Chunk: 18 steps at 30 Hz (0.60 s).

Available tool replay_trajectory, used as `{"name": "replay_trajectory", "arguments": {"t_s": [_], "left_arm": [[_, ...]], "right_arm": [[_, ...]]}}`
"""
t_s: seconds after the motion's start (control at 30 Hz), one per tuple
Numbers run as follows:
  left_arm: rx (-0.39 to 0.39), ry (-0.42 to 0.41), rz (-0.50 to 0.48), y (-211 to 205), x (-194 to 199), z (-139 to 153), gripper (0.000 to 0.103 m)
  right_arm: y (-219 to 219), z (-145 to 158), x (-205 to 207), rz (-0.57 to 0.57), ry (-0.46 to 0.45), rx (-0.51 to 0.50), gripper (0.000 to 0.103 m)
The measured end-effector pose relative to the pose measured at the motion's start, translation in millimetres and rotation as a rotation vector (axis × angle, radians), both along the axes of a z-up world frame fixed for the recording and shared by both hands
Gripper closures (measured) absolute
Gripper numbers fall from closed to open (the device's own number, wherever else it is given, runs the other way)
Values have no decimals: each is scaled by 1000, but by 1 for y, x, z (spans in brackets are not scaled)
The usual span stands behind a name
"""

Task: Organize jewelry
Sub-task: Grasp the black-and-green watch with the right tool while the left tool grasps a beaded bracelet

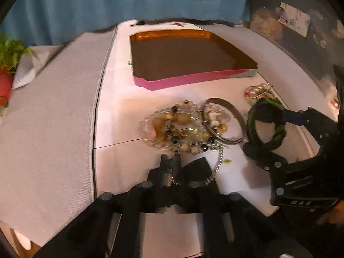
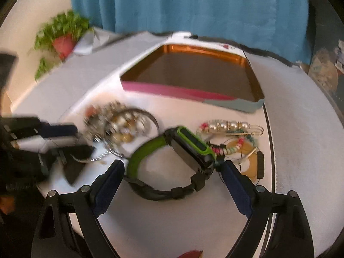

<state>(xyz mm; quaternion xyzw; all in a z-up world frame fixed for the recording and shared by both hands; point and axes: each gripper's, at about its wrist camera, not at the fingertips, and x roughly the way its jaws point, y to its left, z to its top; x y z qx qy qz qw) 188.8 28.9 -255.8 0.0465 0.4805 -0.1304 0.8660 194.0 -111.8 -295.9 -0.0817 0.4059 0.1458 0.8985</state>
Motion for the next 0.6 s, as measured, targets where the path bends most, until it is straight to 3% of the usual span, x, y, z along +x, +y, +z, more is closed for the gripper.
{"name": "replay_trajectory", "arguments": {"t_s": [0.13, 0.2, 0.47, 0.6], "left_arm": [[-61, 25, 16, 15, -7, 0, 101], [-92, 21, 38, 26, -16, 5, 101], [-100, 26, 59, 45, -36, -1, 100], [-25, -20, 11, 29, -34, -1, 92]], "right_arm": [[-8, 5, -9, 25, 0, 1, 40], [-14, 8, -14, 25, -4, -7, 42], [-36, 12, -42, -14, 8, 12, 43], [-36, 7, -39, -23, 23, -4, 37]]}}
